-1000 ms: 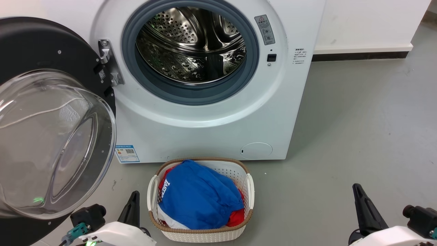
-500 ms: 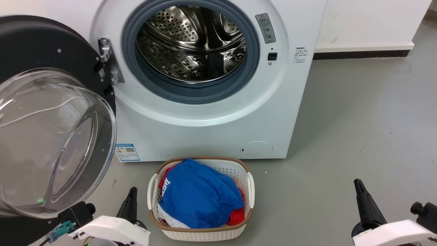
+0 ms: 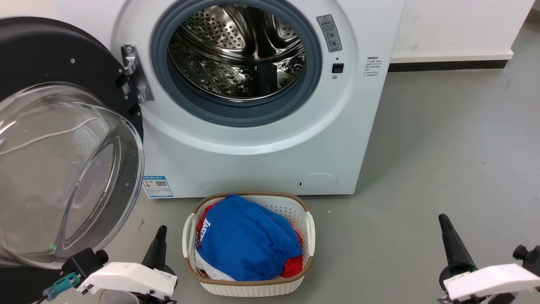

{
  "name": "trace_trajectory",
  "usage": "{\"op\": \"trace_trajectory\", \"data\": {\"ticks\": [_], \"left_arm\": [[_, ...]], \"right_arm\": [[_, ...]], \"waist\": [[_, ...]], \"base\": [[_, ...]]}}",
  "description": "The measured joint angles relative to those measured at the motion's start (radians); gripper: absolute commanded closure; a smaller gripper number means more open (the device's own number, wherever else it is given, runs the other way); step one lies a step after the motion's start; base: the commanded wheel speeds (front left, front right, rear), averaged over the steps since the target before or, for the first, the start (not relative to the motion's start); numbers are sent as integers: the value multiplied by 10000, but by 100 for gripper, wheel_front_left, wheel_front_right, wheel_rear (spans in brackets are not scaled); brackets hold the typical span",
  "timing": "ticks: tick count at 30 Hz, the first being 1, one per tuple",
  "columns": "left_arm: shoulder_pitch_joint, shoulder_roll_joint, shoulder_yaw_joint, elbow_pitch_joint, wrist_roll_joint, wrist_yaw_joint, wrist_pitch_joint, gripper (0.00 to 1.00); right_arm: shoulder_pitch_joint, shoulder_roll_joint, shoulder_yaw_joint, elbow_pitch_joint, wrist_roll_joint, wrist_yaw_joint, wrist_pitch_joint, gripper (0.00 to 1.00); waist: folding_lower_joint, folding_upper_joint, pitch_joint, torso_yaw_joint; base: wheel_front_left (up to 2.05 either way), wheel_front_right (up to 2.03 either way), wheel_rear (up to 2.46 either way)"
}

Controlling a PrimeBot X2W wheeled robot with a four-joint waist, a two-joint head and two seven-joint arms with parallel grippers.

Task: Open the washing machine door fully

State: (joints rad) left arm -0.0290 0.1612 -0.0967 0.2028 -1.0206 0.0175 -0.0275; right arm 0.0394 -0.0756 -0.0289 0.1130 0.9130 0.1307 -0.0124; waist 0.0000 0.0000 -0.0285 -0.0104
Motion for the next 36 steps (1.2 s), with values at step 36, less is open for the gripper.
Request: {"op": "trace_trajectory", "data": {"ticks": [36], "left_arm": [[-390, -545, 1087, 224, -3221, -794, 706, 100]], "right_arm": [[-715, -27, -226, 717, 3963, 0, 491, 100]], "waist": [[0, 0, 145, 48]], "base": [[0, 0, 0]]}}
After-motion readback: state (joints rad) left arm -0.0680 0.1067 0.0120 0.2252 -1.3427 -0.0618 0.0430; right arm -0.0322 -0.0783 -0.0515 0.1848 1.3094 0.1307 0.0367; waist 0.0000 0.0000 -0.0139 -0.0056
